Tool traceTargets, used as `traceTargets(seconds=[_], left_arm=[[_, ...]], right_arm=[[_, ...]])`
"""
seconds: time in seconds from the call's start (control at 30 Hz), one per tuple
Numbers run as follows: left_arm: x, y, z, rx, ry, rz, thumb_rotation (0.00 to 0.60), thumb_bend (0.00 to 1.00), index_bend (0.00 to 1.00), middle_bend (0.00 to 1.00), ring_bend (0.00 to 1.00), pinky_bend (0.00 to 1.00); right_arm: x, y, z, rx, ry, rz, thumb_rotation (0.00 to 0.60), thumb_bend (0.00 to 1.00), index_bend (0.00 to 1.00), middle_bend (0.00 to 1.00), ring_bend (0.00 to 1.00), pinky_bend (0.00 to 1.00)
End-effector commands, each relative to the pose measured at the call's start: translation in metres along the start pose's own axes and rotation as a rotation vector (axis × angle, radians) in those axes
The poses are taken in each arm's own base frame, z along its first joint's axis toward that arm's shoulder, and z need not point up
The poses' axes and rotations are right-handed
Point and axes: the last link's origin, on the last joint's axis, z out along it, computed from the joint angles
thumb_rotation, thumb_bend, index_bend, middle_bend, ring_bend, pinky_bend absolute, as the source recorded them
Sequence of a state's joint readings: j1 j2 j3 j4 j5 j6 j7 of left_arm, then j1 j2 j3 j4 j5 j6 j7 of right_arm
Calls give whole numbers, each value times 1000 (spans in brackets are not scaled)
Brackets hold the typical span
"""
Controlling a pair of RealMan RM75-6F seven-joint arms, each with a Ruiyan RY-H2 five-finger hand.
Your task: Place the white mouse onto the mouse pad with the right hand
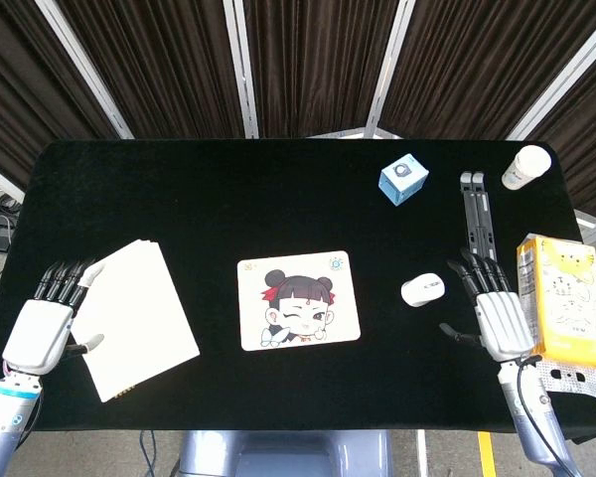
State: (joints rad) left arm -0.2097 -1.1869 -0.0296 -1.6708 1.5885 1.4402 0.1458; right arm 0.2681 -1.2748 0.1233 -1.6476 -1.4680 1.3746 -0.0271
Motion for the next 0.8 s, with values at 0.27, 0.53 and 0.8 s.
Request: traceTargets(seconds=[0.27,0.53,0.8], left_arm=[[1,0,-1,-3,4,-7,600,13,0,0,0,0],[0,0,1,-3,1,-4,600,11,0,0,0,0],[1,0,0,-4,3,-6,600,11,0,0,0,0]], right_arm=[[0,1,-1,0,-1,-3,600,145,102,0,0,0],[-1,0,0,6,-4,-5,600,144,102,0,0,0],[-1,0,-1,2,-8,-7,600,144,102,0,0,0]])
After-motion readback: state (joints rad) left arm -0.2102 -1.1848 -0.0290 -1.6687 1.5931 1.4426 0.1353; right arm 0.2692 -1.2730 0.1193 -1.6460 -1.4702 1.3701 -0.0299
